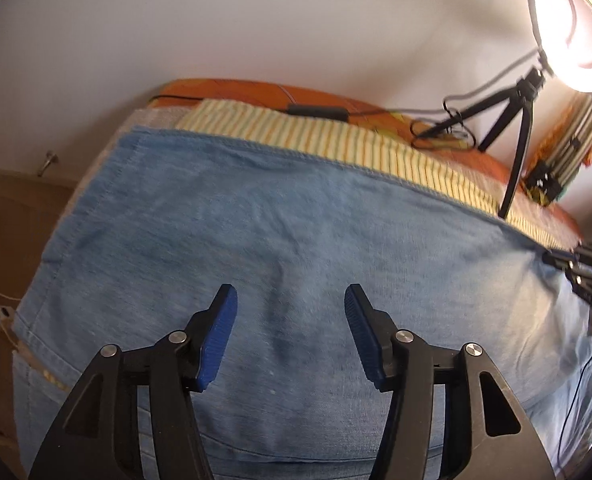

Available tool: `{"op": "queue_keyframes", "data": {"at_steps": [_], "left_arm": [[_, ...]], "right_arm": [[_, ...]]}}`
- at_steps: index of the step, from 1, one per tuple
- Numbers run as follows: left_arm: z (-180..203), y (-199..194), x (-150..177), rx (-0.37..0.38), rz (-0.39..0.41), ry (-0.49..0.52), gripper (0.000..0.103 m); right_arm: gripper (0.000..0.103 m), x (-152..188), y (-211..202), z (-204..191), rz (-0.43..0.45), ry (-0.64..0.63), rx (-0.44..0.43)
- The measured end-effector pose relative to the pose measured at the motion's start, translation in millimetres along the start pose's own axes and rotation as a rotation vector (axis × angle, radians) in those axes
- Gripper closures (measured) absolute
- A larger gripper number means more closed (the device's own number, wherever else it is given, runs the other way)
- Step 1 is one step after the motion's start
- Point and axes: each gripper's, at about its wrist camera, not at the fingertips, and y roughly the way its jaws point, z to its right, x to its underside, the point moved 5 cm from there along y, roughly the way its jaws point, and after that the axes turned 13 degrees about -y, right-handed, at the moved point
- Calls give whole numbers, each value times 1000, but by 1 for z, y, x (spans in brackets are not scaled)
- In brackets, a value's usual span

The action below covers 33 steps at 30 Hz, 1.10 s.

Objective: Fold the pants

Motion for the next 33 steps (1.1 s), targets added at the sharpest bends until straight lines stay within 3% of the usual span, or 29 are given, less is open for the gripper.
{"op": "queue_keyframes", "data": {"at_steps": [3, 6, 11, 18, 23, 28, 31, 32, 33], "left_arm": [[-7, -9, -17, 13, 18, -50, 41], [-9, -12, -38, 24, 28, -108, 41], [-3, -1, -68, 43, -2, -181, 41], [10, 42, -72, -61, -108, -159, 39], [-5, 67, -67, -108, -185, -264, 39], [-2, 73, -64, -154, -123, -241, 39], [4, 73, -58, -166, -43, -174, 51], [3, 73, -57, -195, -16, -155, 70], [3, 75, -56, -211, 8, -146, 78]], "right_arm": [[97, 1, -24, -6, 40, 5, 10], [97, 2, -51, -24, 79, -43, 40], [98, 15, -87, -64, 128, -78, 1], [98, 41, -105, -123, 113, -150, -87], [98, 50, -103, -142, 100, -204, -93], [98, 51, -98, -139, 101, -202, -99], [98, 52, -96, -138, 94, -204, -92], [98, 53, -94, -137, 90, -204, -93], [98, 53, -92, -135, 89, -203, -93]]}}
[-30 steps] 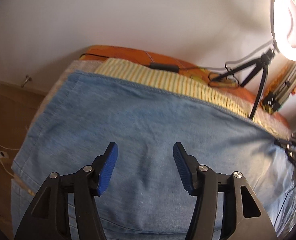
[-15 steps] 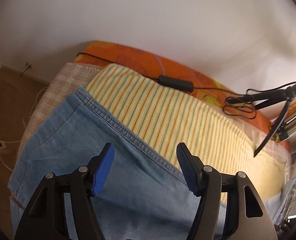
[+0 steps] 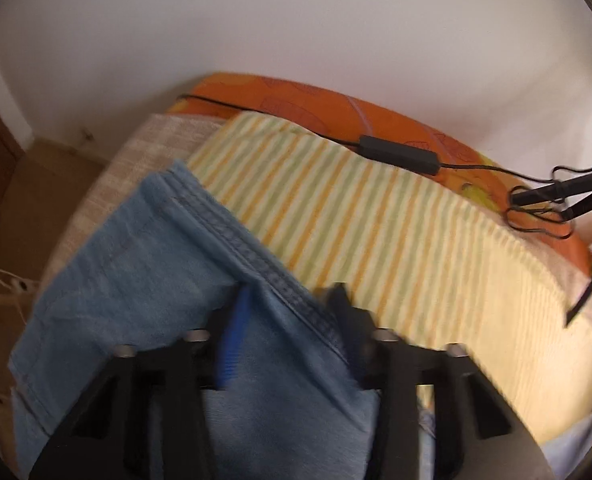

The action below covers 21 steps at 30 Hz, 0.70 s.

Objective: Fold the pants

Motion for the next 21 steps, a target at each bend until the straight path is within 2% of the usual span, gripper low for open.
{"op": "queue_keyframes", "data": {"at_steps": [1, 2, 3, 6, 11, 12, 13, 14, 15, 16, 19, 20, 21], "left_arm": [[-4, 0, 0, 9, 11, -14, 82], [-9, -1, -1, 19, 14, -40, 92], [-13, -1, -2, 39, 8, -65, 94], [-25, -6, -3, 109, -6, -130, 96], [-37, -38, 0, 153, 50, -107, 97], [-44, -47, 1, 163, 70, -114, 97], [-48, -54, 4, 161, 85, -111, 97], [-56, -57, 0, 164, 95, -117, 97], [-59, -61, -1, 174, 102, -122, 97], [-65, -67, 0, 174, 113, -121, 97], [-74, -84, -1, 186, 135, -121, 97], [-76, -88, 1, 185, 144, -115, 97], [-78, -92, 3, 185, 151, -106, 97]], "right_arm": [[98, 0, 1, 1, -2, 2, 2], [98, 0, 4, 3, -5, 3, 2], [98, 0, 6, 5, -7, 8, 3], [98, 0, 9, 8, -18, 13, 5], [96, 5, 16, 18, -49, 0, 14], [93, 6, 19, 21, -62, 7, -4], [79, 7, 21, 24, -69, 10, 4], [58, 9, 23, 29, -78, 6, 36], [51, 10, 24, 32, -85, 0, 49], [47, 12, 26, 35, -93, -4, 53], [47, 18, 30, 40, -121, 5, 40], [47, 19, 31, 41, -131, -2, 44], [52, 21, 32, 41, -143, -5, 51]]}}
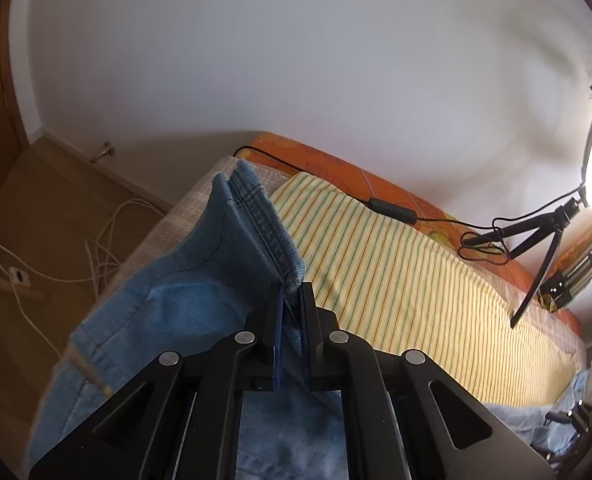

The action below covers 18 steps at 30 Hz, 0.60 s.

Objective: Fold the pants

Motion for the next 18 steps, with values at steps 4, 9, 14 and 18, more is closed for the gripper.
{"op": "queue_keyframes", "data": {"at_steps": [4, 9, 14, 18], "left_arm": [[-8, -17, 3, 20, 16, -19, 98], [-16, -47, 8, 57, 42, -38, 98], [-22, -85, 15, 107, 73, -57, 98], [-29, -110, 30, 122, 84, -53, 98]], "right_arm": [[93, 0, -5, 3, -16, 21, 13], [97, -8, -43, 1, 12, 22, 136], [97, -15, -87, -5, 48, 24, 188], [97, -16, -115, -29, 49, -11, 213]]}}
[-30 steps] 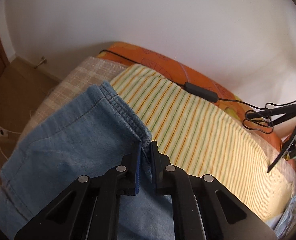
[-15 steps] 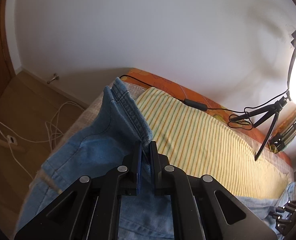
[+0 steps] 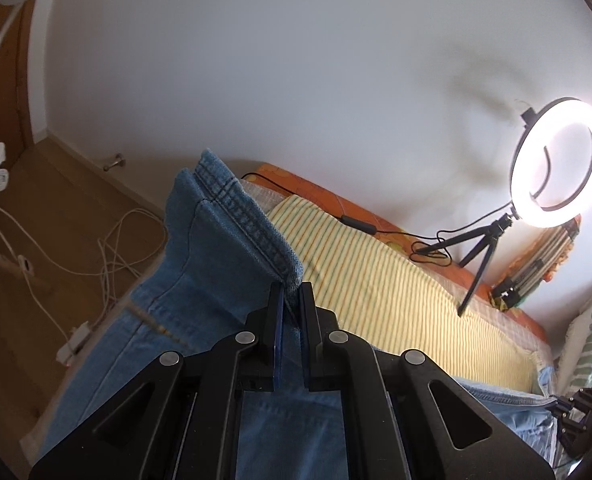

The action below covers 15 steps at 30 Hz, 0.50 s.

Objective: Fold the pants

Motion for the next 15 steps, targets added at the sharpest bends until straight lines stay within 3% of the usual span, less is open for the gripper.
{"op": "queue_keyframes", "data": {"at_steps": [9, 15], "left_arm": [[-44, -59, 54, 32, 17, -44, 98], [-86, -67, 106, 26, -35, -97, 98]], "right_arm": [[97, 25, -61, -72, 19, -26, -28], [97, 49, -73, -125, -13, -43, -81]]}}
